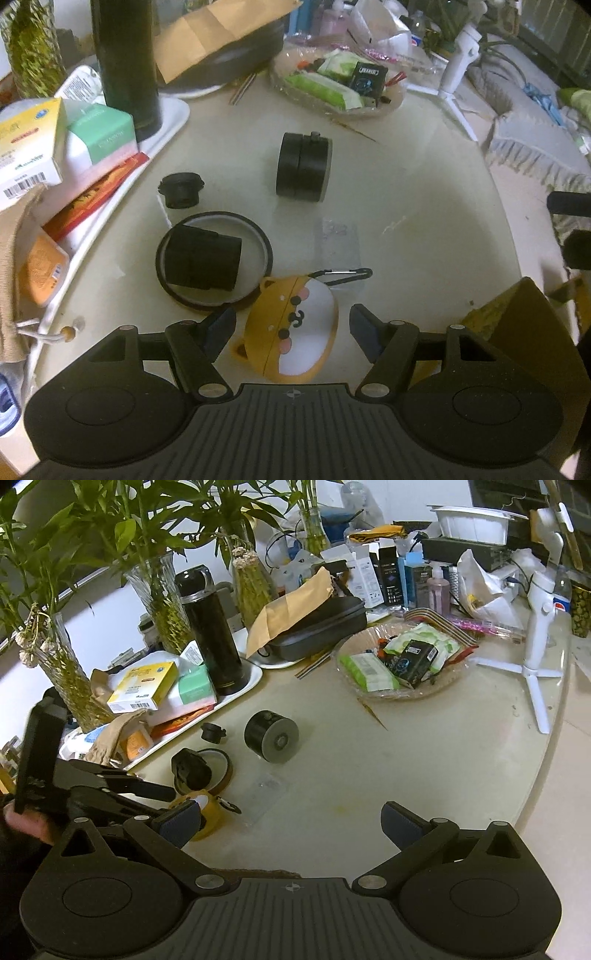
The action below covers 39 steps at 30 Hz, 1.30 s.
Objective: Organize rigid objects
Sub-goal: 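Grasp the orange dog-face case with the left gripper and lift it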
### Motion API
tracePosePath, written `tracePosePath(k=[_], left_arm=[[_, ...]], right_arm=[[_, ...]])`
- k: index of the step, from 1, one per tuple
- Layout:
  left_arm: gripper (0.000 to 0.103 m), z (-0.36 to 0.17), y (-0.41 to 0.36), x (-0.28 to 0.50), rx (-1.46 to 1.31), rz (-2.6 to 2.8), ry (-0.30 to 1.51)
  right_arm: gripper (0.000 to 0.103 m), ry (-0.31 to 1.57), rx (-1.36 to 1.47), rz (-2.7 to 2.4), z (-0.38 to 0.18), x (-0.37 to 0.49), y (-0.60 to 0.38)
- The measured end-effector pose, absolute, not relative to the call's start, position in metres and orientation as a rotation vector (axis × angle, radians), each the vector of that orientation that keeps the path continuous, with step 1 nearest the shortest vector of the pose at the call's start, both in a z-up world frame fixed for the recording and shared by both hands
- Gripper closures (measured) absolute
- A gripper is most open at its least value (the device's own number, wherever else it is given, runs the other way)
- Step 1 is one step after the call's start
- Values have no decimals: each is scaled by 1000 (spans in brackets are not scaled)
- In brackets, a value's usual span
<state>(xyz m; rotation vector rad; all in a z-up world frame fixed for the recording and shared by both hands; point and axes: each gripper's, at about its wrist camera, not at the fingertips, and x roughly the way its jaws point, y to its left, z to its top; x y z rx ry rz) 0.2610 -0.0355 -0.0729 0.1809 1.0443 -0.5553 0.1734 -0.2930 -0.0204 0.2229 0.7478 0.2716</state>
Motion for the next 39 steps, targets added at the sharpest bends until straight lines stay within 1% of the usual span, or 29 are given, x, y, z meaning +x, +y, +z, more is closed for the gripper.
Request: tracePosePath(k=[3,5,8,16,23,32,39], left_arm=[[37,-79,-36,269,173,-556,1088],[44,-83,-36,273,166,-562,1118],[47,-84,-36,275,155,-568,1136],[47,-80,-35,269,146,-541,1117],[47,-62,-27,257,97,-525,1054],[47,-37,-20,229,44,-466,957],[47,-21,-9,198,12,-395,888]], right_arm=[[0,751,226,270,-20,174,-293],[0,751,226,270,-20,174,-293],[0,747,226,267,-20,174,-292],[0,738,244,251,-18,176,-291],[0,728,174,146,-19,177,-290],[0,779,191,63,-30,181,-292],[0,791,161,118,-29,183,-285]])
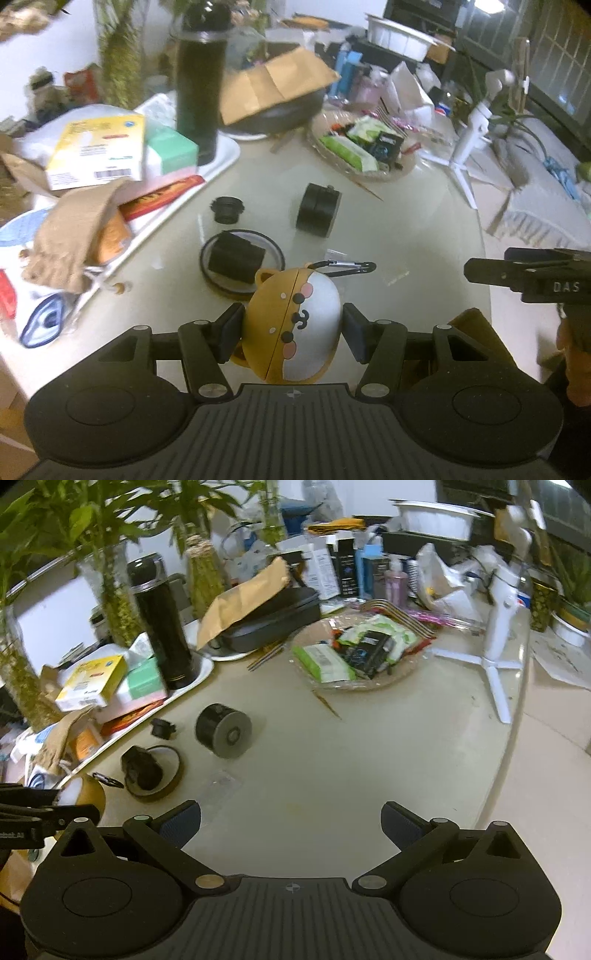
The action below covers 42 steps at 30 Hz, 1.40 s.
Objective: Organize rigid objects
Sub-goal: 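Grasp the orange dog-face case with the left gripper and lift it, then grasp the clear plastic tray with the right gripper while the left holds the dog case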
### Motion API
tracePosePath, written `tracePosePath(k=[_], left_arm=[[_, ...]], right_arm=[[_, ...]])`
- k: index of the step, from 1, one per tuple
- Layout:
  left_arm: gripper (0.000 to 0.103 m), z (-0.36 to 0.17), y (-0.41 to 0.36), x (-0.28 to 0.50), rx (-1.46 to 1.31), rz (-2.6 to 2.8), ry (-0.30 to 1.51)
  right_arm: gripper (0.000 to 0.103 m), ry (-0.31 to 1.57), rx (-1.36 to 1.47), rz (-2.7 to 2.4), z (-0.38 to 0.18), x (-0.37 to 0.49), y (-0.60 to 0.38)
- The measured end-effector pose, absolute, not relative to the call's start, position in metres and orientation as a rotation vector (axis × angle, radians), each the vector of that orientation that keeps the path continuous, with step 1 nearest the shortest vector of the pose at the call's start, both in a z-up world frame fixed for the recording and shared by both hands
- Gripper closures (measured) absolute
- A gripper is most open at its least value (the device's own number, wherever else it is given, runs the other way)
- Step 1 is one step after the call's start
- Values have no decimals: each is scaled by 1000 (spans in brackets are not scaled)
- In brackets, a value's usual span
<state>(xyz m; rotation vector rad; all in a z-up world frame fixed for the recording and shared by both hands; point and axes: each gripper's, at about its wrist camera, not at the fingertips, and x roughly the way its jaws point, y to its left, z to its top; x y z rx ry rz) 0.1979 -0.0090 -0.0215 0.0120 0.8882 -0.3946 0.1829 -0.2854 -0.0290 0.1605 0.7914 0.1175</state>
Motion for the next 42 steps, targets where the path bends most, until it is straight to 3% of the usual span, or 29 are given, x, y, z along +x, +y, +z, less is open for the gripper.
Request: tracePosePath(k=[15,37,42], left_arm=[[47,-4,15,140,-55,-290,786],[47,-3,26,127,-95,-293,687],[47,-3,25,128,-96,-302,691]], right_arm=[[0,845,78,214,-24,188,-261],[1,1015,-59,373,-53,266,-195],[10,1069,-1,314,-71,285,-185]])
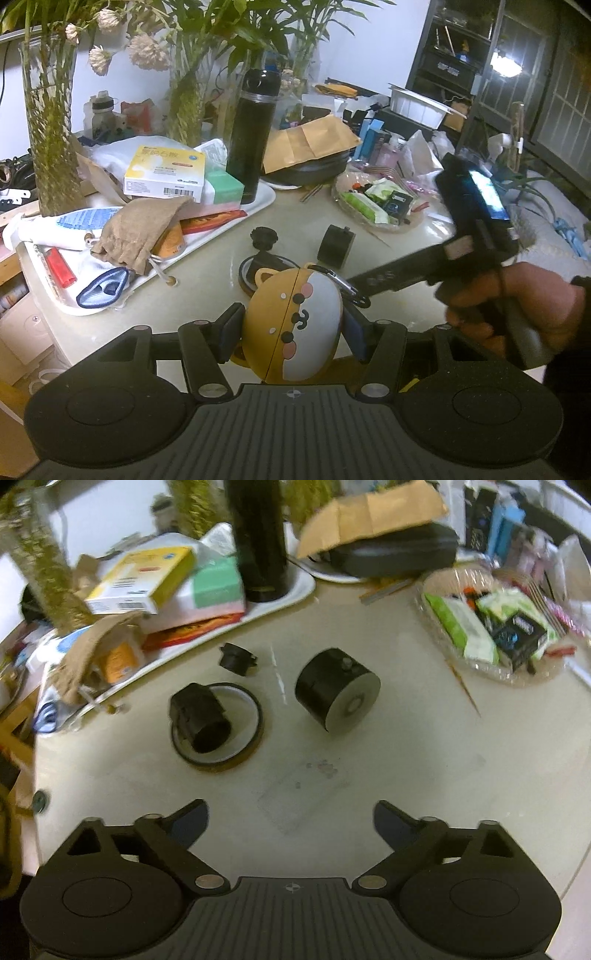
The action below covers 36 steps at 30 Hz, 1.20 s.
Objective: Organize rigid objects
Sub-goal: 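Grasp the clear plastic tray with the right gripper while the left holds the dog case, then lower the dog case into the box with the left gripper while the right carries the tray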
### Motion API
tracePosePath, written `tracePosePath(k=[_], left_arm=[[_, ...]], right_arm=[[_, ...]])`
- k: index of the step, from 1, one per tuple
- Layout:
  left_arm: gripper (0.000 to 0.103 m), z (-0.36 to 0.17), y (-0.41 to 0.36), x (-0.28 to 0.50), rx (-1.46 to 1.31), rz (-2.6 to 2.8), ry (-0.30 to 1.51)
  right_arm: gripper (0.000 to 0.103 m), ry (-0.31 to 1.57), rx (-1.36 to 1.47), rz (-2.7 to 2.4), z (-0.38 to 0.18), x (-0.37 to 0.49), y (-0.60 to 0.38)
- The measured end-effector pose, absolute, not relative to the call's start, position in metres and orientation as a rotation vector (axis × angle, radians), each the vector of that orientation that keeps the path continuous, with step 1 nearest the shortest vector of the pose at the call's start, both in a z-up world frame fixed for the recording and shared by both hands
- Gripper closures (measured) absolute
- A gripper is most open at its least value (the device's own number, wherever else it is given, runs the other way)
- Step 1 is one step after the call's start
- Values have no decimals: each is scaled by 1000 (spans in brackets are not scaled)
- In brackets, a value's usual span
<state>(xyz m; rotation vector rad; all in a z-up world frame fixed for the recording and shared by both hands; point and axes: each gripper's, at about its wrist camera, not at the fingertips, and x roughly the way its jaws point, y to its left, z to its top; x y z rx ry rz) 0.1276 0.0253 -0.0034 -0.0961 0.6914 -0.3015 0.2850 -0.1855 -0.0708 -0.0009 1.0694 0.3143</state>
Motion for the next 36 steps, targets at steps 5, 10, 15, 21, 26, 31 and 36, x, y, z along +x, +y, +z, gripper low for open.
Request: tracePosePath(k=[5,10,15,21,26,31,36], left_arm=[[47,-4,27,128,-99,-297,696],[47,-4,27,130,-104,-295,700],[47,-5,28,130,-105,-297,701],[47,-5,27,130,-105,-296,705],[47,-5,27,129,-104,-306,703],[47,-6,25,129,-101,-314,704],[47,-7,22,128,-86,-319,709]], right_arm=[[20,1107,36,242,-85,301,-181],[26,1118,66,215,-93,308,-176],[49,1106,-27,164,-97,310,-164],[68,1096,-44,176,-95,304,-168],[68,1063,-47,196,-88,297,-178],[68,1039,5,246,-71,289,-191],[68,1012,22,273,-54,277,-203]])
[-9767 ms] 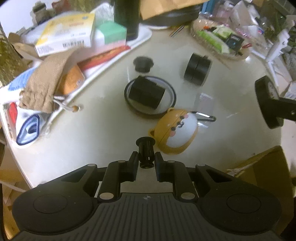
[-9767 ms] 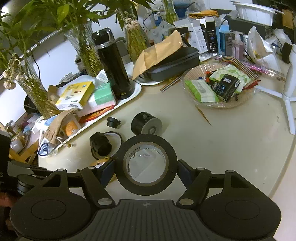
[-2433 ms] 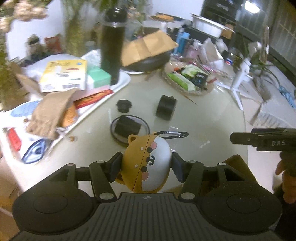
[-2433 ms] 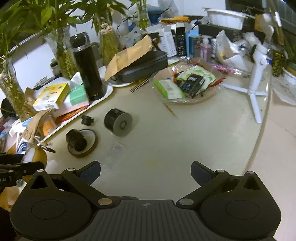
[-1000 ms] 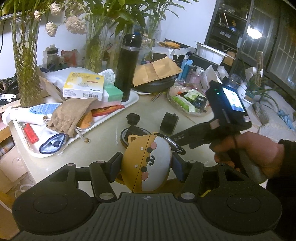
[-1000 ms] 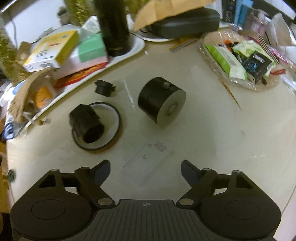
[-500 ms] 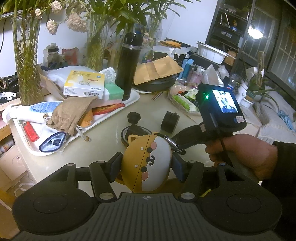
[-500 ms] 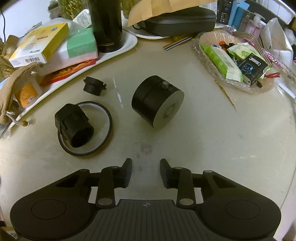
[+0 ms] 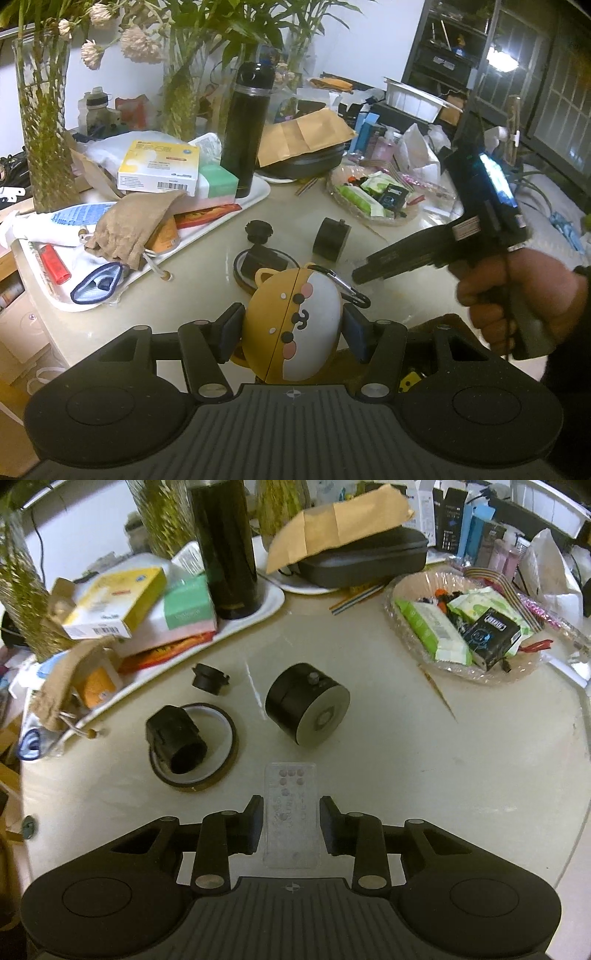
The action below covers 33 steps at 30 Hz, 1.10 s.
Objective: Organize rigid objects
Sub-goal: 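Lower the dog case into the box with the left gripper while the right carries the tray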
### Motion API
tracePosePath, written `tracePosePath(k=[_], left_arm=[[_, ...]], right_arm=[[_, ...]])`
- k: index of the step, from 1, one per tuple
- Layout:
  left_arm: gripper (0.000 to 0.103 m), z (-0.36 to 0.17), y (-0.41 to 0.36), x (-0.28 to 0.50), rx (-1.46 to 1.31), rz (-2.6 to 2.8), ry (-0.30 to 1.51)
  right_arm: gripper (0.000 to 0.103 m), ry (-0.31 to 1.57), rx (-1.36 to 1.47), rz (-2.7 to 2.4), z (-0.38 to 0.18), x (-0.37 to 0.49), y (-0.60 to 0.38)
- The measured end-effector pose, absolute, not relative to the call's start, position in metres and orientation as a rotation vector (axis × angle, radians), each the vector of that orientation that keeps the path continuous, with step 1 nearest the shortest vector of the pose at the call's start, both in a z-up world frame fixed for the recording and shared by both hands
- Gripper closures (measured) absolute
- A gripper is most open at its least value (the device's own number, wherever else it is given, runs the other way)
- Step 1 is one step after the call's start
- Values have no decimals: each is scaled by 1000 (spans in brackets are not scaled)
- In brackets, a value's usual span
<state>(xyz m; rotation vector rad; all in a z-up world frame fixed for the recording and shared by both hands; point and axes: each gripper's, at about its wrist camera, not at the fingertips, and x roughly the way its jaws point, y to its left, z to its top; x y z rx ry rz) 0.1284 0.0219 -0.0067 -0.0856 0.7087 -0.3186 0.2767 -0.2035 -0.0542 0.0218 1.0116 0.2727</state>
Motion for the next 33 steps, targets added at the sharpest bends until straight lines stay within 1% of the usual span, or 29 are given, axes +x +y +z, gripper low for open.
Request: tracePosePath(k=[12,18,25,33], left_arm=[[47,-4,13,125,-20,-346,722],[47,3,2,118,60,-377,742],[47,5,-12,109,152,-421,786],[47,-5,-27,104,259,-439,865]], right_arm=[[68,956,21,301,-22,238,-227],[68,930,31,322,-11,216,-235],[68,904,46,363,2,189,-240],[68,888,57,420,12,159,-245]])
